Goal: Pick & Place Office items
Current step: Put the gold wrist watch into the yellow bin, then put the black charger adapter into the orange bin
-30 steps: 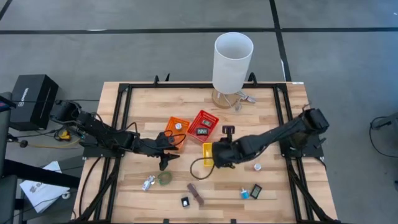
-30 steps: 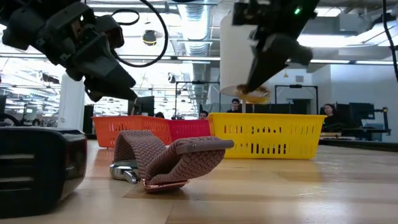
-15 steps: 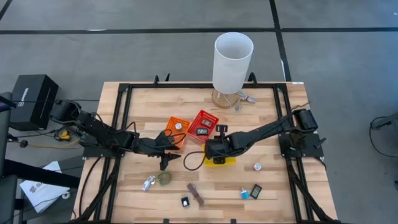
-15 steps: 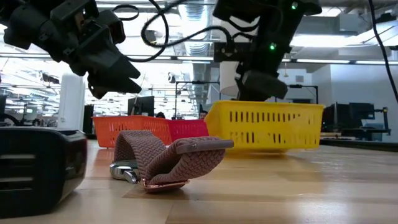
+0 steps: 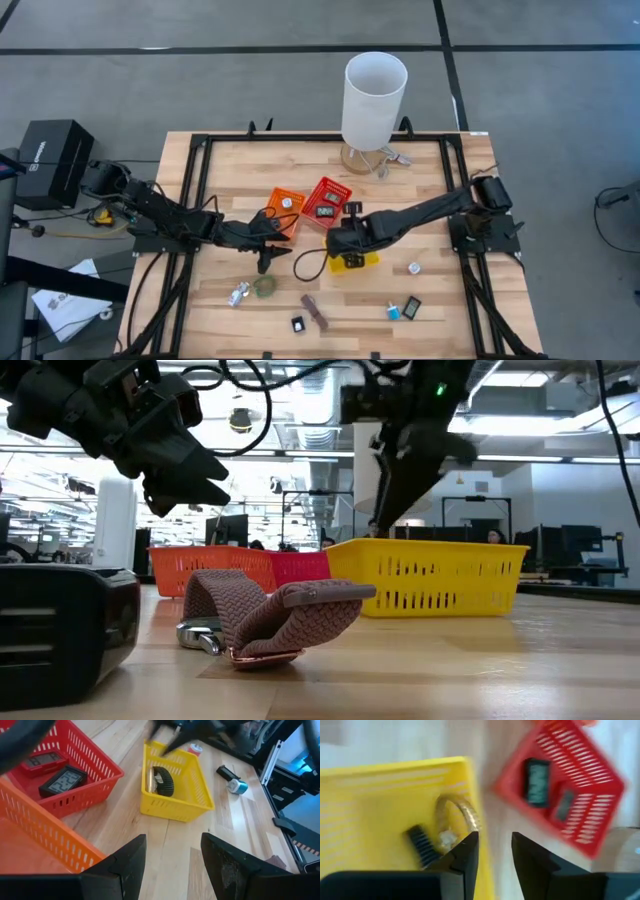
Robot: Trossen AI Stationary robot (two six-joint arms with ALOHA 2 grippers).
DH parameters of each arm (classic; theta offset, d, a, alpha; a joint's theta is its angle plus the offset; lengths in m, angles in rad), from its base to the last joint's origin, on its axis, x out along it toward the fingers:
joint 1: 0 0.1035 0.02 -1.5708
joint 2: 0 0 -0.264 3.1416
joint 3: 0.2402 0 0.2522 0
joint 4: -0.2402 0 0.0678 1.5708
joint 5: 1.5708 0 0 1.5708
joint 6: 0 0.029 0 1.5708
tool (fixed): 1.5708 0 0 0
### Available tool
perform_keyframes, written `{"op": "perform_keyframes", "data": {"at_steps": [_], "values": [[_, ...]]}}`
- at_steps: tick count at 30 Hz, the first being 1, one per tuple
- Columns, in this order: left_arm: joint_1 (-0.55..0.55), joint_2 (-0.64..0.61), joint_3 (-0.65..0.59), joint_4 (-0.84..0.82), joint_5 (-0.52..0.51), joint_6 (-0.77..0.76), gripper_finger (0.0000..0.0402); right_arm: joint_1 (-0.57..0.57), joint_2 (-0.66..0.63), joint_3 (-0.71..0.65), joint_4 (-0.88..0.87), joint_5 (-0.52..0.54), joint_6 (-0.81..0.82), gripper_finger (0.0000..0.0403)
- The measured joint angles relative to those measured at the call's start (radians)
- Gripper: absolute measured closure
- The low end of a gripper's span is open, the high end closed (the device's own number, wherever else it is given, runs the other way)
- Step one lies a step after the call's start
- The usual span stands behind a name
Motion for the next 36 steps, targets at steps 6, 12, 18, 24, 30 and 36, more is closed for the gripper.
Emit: {"op": "perform_keyframes", "data": {"at_steps": [6,12,18,24,30,36], "values": [[0.0,0.0,0.0,0.006,0.0,0.0,0.0216,0.046,-0.001,0.081,-0.102,-0.196,0.078,0.0295],[-0.001,0.0,0.0,0.012,0.001,0.0,0.0216,0.128,-0.001,0.118,-0.247,-0.203,0.171,0.0295],[-0.056,0.0,0.0,0.104,0.136,0.048,0.0216,0.234,-0.103,0.05,-0.249,-0.176,0.178,0.0295],[-0.162,0.0,0.0,0.297,0.14,0.201,0.0216,0.32,-0.357,-0.244,0.115,-0.114,0.187,0.0294],[-0.248,0.018,0.067,0.344,0.138,0.317,0.0216,0.332,-0.571,-0.577,0.541,-0.102,0.19,0.0294],[-0.278,0.121,0.234,0.263,0.149,0.43,0.0216,0.262,-0.668,-0.797,0.87,-0.086,0.181,0.0294]]}}
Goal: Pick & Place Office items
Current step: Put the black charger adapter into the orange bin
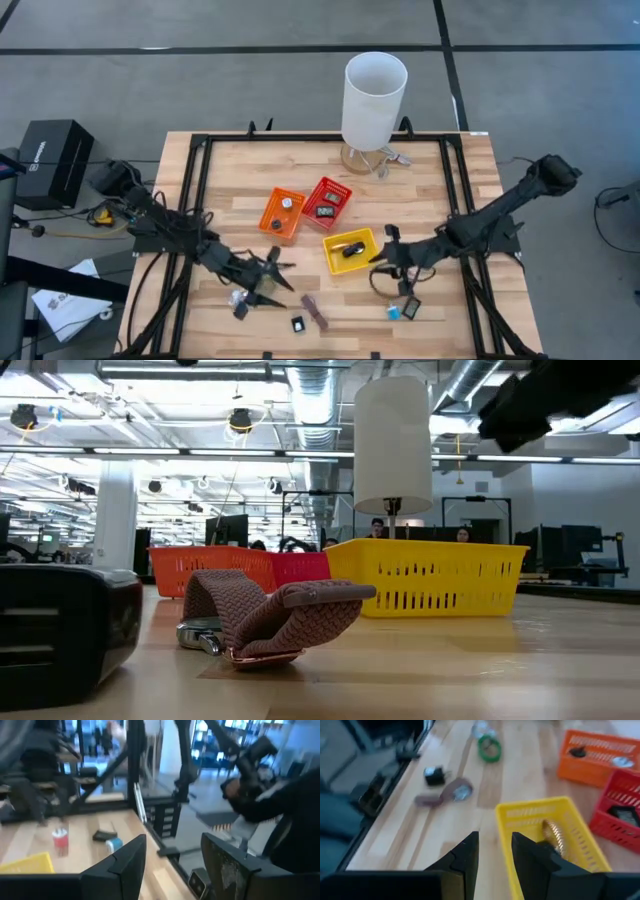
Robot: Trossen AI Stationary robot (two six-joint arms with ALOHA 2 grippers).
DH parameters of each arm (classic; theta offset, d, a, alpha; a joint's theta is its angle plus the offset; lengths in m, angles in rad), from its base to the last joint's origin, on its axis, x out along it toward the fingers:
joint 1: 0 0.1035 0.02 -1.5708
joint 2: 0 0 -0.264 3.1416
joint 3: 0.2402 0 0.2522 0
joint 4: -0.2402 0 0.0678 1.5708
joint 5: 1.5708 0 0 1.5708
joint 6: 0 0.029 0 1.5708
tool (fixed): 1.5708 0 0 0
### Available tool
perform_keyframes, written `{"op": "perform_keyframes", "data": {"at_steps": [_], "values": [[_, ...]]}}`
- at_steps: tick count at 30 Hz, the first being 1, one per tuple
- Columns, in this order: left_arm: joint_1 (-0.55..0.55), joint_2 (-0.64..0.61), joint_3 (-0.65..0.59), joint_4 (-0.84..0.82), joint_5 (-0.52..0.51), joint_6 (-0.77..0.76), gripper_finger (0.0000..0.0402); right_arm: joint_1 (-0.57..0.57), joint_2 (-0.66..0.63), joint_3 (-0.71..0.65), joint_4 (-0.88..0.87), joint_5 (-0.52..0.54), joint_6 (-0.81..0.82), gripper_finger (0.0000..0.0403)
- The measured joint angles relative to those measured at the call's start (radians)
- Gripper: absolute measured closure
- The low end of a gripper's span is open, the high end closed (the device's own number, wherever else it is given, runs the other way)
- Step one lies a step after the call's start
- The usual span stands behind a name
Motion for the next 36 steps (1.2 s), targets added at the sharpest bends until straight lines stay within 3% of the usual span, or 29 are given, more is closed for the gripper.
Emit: {"op": "perform_keyframes", "data": {"at_steps": [8,20,28,36], "values": [[0.007,0.16,0.268,-0.46,0.001,-0.033,0.0216,-0.094,-0.014,-0.037,0.033,-0.116,0.086,0.0294],[-0.026,0.341,0.322,-0.489,0.068,-0.036,0.0213,-0.095,-0.012,-0.036,0.036,-0.125,0.07,0.0294],[-0.042,0.417,0.321,-0.484,0.118,-0.015,0.017,-0.096,-0.012,-0.036,0.04,-0.12,0.068,0.0294],[-0.041,0.478,0.321,-0.484,0.189,0.184,0.0135,-0.096,-0.012,-0.036,0.041,-0.117,0.07,0.0294]]}}
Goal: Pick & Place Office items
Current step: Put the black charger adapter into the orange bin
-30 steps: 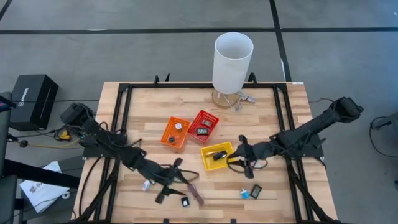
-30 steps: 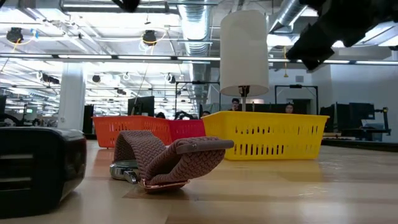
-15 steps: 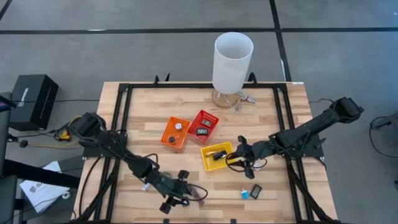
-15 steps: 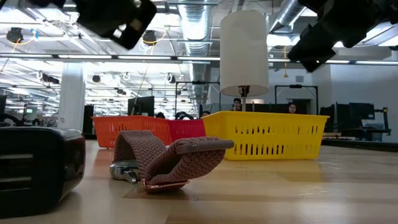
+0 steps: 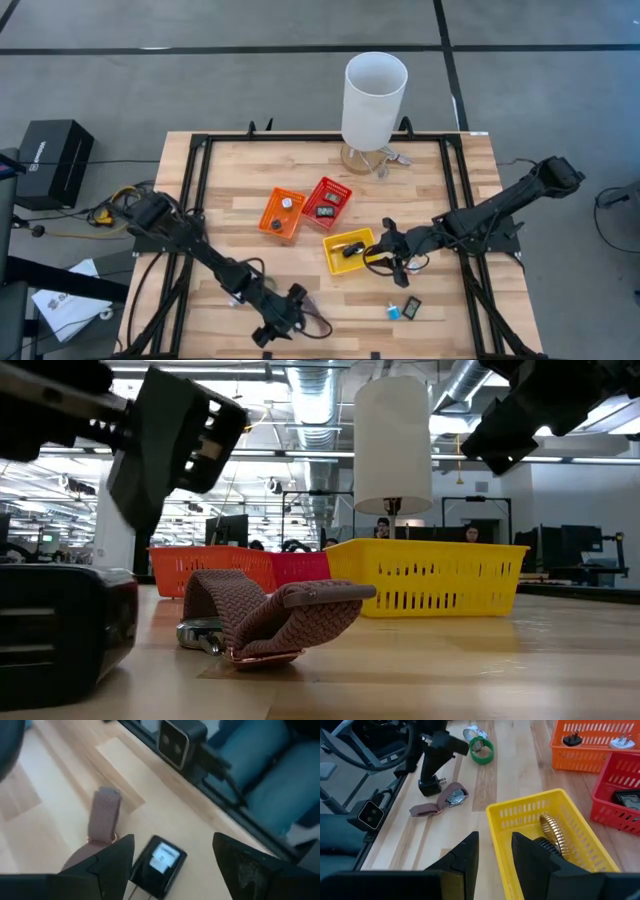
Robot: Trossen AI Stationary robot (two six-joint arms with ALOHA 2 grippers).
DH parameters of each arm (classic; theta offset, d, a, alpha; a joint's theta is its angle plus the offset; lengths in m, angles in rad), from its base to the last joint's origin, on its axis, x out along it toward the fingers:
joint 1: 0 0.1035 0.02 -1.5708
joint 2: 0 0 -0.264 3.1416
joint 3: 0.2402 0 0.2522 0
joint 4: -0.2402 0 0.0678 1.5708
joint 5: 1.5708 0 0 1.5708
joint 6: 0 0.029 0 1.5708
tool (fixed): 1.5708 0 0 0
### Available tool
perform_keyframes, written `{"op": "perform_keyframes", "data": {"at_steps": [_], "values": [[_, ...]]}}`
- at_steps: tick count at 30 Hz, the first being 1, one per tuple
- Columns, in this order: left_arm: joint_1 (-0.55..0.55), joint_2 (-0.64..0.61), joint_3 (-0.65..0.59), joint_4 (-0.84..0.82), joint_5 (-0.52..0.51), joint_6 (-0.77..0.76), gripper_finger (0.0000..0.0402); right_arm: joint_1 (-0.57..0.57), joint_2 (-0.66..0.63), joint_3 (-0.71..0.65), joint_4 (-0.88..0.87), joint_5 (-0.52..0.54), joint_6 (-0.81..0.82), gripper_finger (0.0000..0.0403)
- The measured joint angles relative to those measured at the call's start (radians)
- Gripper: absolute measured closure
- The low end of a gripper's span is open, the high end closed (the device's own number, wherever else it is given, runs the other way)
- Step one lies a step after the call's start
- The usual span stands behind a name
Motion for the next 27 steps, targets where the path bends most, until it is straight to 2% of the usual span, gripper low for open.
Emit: {"op": "perform_keyframes", "data": {"at_steps": [4,15,27], "values": [[0.011,0.033,0.0,-0.002,0.002,0.057,0.0138,0.0,0.0,0.0,0.0,0.0,0.001,0.0294],[0.04,0.086,0.0,0.006,0.005,0.06,0.016,0.0,0.0,0.0,0.0,0.0,0.0,0.0294],[0.044,0.066,0.0,0.002,0.005,0.048,0.026,0.0,0.001,0.0,-0.001,0.0,-0.002,0.0294]]}}
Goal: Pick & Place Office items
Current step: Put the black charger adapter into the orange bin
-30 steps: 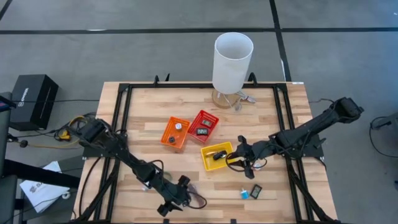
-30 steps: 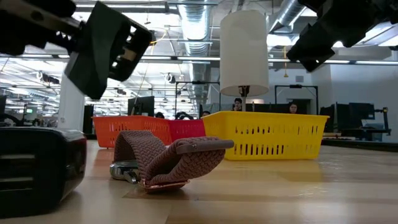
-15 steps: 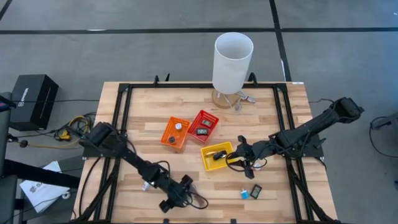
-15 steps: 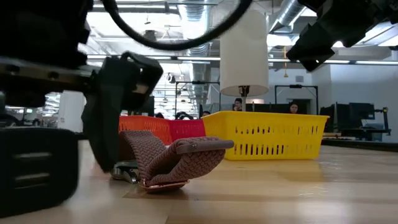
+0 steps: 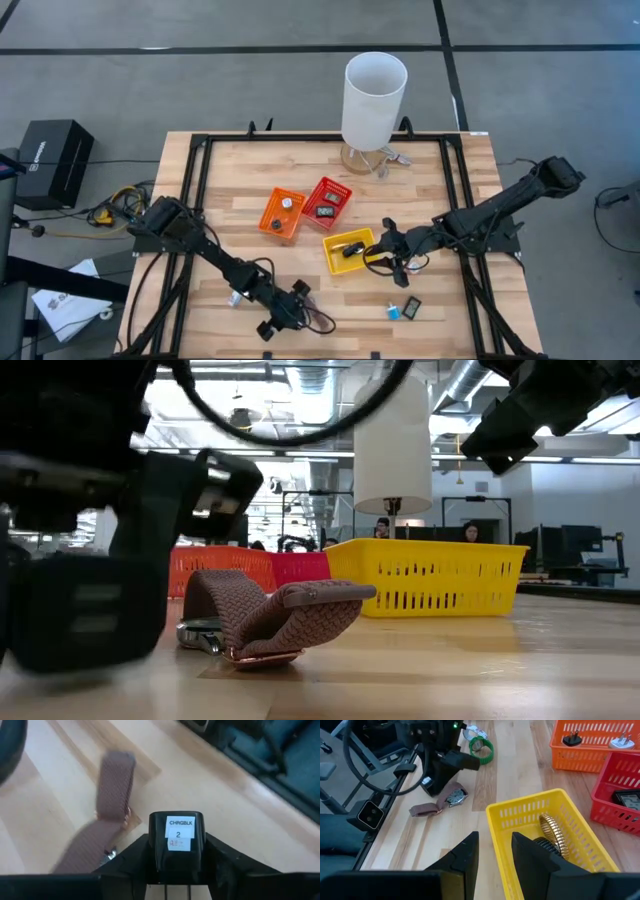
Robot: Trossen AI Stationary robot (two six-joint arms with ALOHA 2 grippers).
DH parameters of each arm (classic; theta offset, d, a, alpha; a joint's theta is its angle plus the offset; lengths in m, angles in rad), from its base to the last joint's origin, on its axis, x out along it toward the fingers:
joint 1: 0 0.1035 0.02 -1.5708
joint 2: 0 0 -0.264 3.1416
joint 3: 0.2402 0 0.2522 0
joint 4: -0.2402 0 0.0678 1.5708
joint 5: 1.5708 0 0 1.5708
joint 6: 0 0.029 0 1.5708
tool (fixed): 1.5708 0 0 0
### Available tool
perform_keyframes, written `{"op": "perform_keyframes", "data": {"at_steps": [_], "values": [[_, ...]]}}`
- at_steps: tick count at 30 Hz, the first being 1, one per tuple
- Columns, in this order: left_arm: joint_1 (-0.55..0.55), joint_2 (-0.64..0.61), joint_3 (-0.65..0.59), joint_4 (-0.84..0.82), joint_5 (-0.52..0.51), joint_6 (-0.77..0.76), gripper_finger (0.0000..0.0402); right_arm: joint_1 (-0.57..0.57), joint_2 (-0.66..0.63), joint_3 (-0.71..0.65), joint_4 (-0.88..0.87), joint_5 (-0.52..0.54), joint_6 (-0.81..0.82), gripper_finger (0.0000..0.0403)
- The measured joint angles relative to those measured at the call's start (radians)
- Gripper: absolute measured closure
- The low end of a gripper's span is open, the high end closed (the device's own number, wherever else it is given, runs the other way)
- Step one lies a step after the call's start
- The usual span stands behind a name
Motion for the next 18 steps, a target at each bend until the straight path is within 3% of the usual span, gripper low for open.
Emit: {"op": "perform_keyframes", "data": {"at_steps": [5,9,14,18], "values": [[0.006,-0.091,0.0,-0.017,-0.028,-0.005,0.0253,0.0,0.0,0.0,0.0,0.0,0.0,0.0294],[0.044,-0.216,0.0,-0.151,-0.115,-0.005,0.0243,0.0,0.0,0.0,0.0,0.0,0.0,0.0294],[0.159,-0.4,-0.023,-0.341,-0.312,-0.005,0.0257,-0.001,0.0,0.0,-0.001,0.0,0.0,0.0294],[0.307,-0.543,-0.096,-0.365,-0.35,-0.006,0.0249,-0.001,0.0,0.0,-0.003,0.0,0.0,0.0294]]}}
